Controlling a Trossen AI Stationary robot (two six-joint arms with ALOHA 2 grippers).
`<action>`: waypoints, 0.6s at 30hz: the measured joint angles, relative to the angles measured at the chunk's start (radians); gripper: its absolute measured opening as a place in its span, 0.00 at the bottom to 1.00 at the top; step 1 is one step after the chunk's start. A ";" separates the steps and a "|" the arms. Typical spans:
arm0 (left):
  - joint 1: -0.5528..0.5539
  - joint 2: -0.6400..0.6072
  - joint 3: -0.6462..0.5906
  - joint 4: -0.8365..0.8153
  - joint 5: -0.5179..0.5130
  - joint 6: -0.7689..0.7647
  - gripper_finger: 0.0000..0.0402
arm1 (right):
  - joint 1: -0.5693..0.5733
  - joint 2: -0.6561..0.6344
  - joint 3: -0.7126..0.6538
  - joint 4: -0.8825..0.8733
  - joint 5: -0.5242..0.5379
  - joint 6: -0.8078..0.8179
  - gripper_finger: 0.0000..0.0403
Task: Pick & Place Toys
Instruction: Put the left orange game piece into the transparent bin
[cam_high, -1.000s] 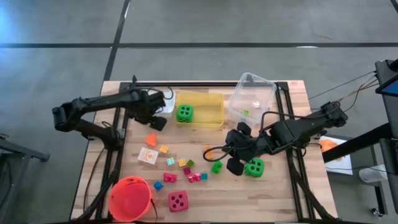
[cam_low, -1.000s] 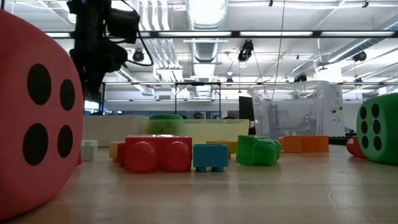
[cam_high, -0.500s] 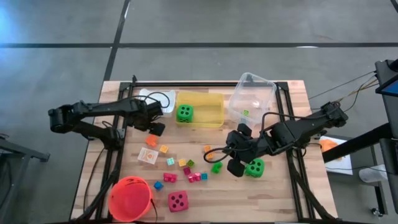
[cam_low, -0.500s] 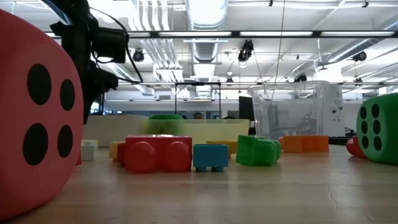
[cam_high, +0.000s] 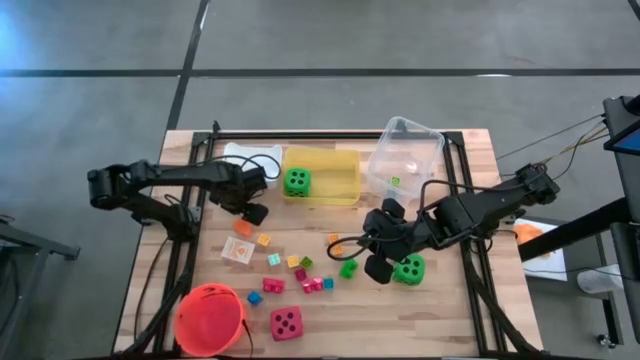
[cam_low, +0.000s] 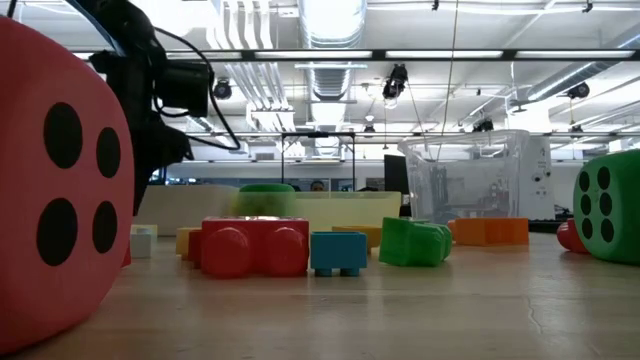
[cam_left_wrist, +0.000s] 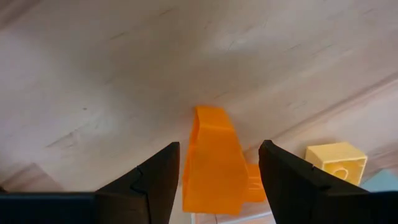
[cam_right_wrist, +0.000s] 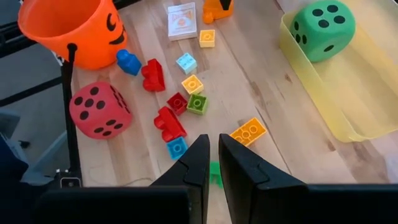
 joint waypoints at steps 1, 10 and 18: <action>-0.004 0.007 0.000 0.003 0.002 0.008 0.52 | 0.000 0.000 0.000 0.001 -0.002 0.000 0.08; -0.033 0.080 0.000 0.008 0.008 0.027 0.52 | 0.000 0.000 0.000 0.005 -0.023 0.007 0.08; -0.036 0.162 -0.001 0.020 0.038 0.062 0.52 | 0.000 0.000 0.000 0.006 -0.024 0.014 0.08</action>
